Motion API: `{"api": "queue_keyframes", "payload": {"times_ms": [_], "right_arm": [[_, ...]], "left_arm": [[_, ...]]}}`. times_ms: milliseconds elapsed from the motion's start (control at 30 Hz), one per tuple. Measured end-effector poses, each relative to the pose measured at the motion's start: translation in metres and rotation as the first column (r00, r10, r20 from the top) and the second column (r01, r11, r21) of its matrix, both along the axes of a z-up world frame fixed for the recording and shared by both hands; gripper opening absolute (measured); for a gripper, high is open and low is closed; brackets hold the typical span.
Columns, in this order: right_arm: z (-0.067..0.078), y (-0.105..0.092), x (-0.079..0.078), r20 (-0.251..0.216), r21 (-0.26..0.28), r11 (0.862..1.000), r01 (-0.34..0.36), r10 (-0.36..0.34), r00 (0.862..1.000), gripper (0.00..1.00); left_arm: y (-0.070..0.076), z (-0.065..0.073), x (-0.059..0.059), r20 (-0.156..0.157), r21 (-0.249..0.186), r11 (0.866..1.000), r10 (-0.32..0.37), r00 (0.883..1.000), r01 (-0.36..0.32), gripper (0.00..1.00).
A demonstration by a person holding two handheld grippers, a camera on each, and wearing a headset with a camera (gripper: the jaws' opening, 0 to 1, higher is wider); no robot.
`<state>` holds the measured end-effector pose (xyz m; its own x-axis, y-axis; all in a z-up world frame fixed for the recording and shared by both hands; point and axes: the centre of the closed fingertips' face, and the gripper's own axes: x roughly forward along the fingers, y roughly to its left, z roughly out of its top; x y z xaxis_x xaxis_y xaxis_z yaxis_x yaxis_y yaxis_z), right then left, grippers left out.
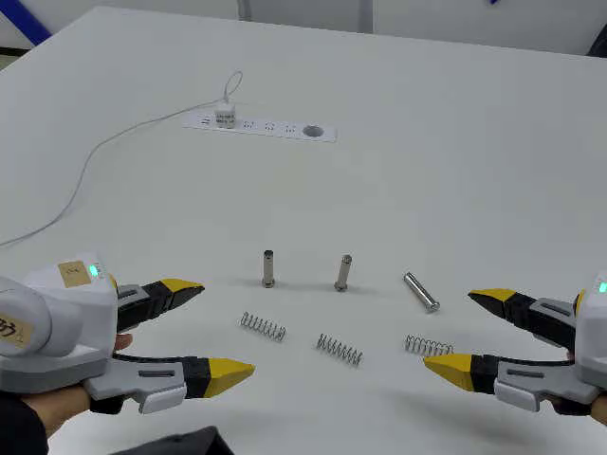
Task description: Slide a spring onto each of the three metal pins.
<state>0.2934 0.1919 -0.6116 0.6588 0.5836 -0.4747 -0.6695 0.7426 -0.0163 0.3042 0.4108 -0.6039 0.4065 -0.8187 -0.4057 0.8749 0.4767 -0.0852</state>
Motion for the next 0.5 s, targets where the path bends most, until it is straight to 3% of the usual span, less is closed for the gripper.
{"api": "queue_keyframes", "payload": {"times_ms": [500], "right_arm": [[-0.0015,-0.0054,-0.0063,-0.017,-0.012,0.999,0.039,-0.039,0.999,0.66]], "left_arm": [[-0.0062,-0.0047,-0.0032,-0.01,-0.004,1.0,-0.031,0.999,0.031,0.7]]}}
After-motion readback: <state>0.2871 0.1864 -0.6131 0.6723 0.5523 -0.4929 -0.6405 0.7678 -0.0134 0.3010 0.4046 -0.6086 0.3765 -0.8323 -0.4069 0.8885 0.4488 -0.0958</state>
